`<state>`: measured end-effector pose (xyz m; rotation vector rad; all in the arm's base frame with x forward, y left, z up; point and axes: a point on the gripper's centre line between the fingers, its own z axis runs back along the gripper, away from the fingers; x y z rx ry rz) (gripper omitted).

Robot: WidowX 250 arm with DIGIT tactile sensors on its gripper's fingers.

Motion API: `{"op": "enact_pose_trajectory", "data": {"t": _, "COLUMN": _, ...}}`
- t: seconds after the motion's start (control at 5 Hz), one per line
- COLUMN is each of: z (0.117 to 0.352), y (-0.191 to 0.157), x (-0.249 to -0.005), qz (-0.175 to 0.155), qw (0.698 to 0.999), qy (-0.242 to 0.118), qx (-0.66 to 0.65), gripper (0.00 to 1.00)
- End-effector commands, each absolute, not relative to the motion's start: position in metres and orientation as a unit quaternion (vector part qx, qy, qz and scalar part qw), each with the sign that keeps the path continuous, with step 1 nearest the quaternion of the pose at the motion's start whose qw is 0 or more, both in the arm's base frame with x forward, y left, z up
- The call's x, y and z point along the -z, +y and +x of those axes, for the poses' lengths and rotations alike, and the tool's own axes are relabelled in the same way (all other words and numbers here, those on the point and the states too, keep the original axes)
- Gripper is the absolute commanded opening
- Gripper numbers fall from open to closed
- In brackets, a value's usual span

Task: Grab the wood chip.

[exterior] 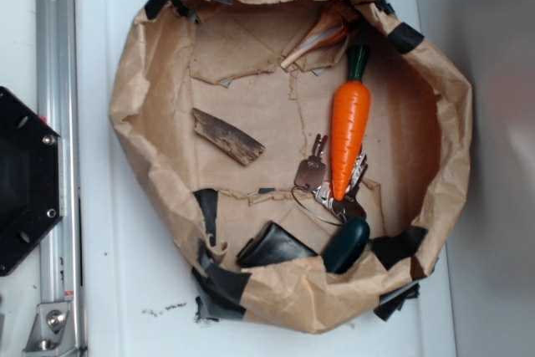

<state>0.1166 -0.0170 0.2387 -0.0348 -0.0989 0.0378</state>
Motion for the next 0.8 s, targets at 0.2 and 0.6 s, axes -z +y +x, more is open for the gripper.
{"op": "enact_pose_trajectory", "data": {"t": 0.2, "z": 0.167, "y": -0.005, "x": -0.208, "qz": 0.057, "qw": 0.998, "qy": -0.030, "qx": 0.008, "gripper": 1.00}}
{"op": "enact_pose_trajectory", "data": {"t": 0.6, "z": 0.225, "y": 0.019, "x": -0.164, "qz": 0.103, "qw": 0.985, "qy": -0.019, "qx": 0.137, "gripper": 1.00}}
